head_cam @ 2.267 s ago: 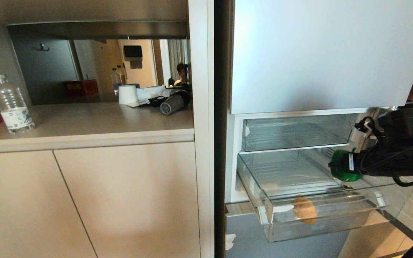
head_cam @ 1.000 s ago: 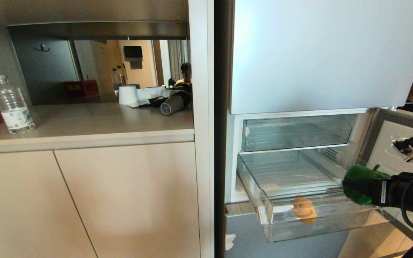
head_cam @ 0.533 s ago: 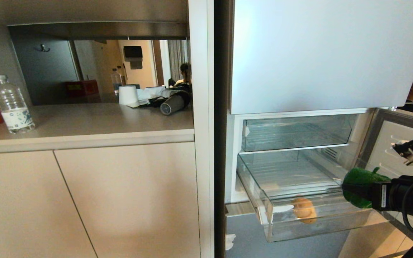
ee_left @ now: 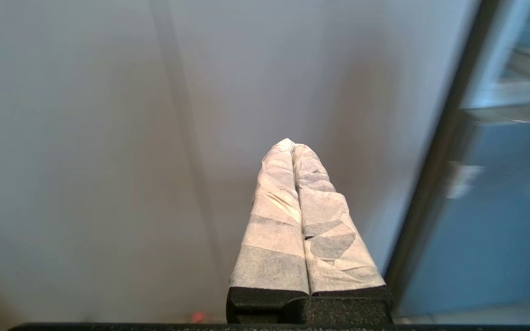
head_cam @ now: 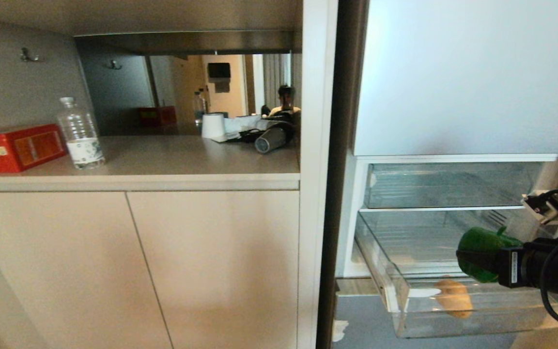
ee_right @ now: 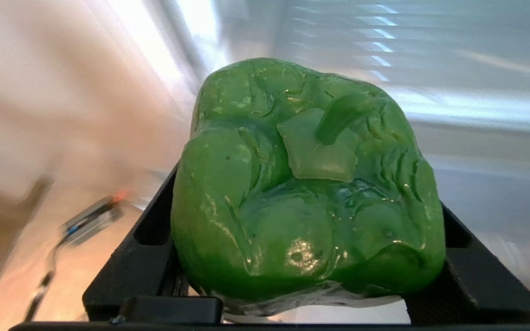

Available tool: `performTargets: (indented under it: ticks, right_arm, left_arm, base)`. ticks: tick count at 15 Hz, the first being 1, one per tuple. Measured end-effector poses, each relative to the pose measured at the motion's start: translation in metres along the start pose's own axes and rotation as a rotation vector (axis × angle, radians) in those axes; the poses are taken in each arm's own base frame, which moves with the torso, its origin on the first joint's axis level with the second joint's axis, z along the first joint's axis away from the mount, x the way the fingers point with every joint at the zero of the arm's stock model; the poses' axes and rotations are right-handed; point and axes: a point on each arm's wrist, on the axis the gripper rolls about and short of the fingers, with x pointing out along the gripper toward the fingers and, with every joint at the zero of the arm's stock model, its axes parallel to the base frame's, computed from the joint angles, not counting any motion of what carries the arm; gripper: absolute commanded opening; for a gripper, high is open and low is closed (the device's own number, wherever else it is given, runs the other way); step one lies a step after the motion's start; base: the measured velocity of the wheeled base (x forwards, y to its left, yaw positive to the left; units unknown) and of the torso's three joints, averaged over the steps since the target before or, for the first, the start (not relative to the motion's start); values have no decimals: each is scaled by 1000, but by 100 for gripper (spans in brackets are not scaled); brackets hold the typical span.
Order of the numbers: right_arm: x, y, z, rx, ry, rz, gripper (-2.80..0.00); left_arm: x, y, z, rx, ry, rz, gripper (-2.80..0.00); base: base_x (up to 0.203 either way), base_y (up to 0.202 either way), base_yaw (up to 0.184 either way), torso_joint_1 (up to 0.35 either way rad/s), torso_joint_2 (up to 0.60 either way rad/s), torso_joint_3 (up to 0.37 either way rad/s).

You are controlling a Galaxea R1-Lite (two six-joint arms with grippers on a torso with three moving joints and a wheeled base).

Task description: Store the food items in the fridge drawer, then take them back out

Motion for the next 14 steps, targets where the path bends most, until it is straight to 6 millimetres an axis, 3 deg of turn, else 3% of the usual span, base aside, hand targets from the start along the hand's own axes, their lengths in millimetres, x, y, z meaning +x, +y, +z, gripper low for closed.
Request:
performTargets:
  ticks: [10,14]
  right_arm:
    - [-2,26,-1,-62,-3,102,-280]
    - [-9,39,-3,-94,-13,161,-280]
  left_arm:
    - [0,0,0,0,0,0,-280]
    - [0,0,0,0,0,0,-280]
  base:
    - [3,-9,168,2,1,3]
    - [1,-1,20,-1,1,0]
